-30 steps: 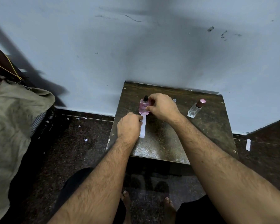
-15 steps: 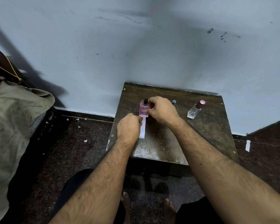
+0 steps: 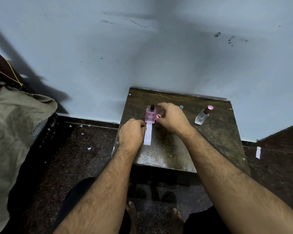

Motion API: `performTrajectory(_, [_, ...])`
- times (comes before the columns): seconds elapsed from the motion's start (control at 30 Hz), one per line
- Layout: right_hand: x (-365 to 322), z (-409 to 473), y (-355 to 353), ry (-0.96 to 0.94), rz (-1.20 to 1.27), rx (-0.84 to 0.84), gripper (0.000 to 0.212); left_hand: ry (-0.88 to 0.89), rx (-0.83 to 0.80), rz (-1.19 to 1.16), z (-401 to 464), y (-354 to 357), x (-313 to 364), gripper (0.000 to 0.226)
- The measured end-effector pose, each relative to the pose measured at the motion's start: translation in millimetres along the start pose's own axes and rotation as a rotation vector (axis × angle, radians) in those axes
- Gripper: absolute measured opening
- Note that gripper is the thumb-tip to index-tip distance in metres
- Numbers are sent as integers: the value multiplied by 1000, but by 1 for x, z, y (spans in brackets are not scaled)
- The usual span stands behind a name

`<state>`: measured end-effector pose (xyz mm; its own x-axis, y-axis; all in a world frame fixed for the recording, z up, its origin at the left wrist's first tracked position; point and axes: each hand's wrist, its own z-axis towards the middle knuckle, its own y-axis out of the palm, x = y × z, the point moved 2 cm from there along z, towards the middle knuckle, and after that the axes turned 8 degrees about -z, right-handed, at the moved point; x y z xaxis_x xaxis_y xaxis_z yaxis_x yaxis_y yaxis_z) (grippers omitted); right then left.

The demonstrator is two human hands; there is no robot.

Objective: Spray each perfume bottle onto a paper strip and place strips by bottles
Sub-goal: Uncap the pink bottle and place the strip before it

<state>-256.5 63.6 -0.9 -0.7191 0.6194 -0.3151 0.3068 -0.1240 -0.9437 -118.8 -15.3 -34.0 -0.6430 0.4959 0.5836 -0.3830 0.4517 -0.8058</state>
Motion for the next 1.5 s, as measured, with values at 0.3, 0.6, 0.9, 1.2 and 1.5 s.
performTrajectory(0.3, [2,-6,19,82,-19,30,30,44,75,-396,14,-15,-3,47])
performTrajectory(0.6, [6,-3,21,83,9,100,19,120,70,-408,20,-14,3,46])
performTrajectory(0.9, [-11,-10,-25,57,210,345,28,95,92,-422,20,-10,9,41])
performTrajectory(1.2, [-24,-7,-28,-141,120,251,27,106,85,-436,23,-10,6,36])
performTrajectory(1.5, [-22,-3,-16,-148,47,234,23,107,80,-459,22,-11,6,33])
